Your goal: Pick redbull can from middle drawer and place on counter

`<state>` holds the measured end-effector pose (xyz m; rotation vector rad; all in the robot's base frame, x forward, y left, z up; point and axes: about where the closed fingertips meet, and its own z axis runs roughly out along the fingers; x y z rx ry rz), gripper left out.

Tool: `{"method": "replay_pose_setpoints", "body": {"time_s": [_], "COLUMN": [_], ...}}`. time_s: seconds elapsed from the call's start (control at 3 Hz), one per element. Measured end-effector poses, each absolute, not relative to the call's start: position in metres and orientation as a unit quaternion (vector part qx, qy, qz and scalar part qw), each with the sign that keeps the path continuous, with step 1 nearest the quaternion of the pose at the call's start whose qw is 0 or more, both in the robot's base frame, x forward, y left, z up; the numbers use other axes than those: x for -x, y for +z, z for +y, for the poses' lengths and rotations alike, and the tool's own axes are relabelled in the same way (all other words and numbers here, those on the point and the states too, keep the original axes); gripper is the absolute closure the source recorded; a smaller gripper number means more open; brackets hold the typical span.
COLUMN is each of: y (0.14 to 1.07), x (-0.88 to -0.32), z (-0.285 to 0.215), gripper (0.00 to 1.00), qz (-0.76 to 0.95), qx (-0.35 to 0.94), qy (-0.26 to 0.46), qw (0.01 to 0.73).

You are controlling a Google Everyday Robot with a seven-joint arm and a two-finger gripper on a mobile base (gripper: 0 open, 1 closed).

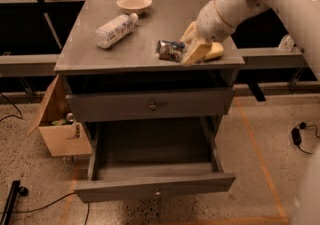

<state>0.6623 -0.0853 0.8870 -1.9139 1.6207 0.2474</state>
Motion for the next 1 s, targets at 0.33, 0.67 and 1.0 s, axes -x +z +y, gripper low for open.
{"method": "replay_pose_setpoints", "body": {"time_s": [0.33,0.67,1.0], "y": [0.897,0.916,0.924], "x": [-0.696,-0.731,-0.76], "z": [-0.063,-0.044,-0.035], "gripper": [1.0,1.0,0.82], "qz": [0.591,0.576,0.574], "qx": [0.744,0.752,0.749], "qy": [0.089,0.071,0.054], "qw": [0.298,0.313,0.326]}}
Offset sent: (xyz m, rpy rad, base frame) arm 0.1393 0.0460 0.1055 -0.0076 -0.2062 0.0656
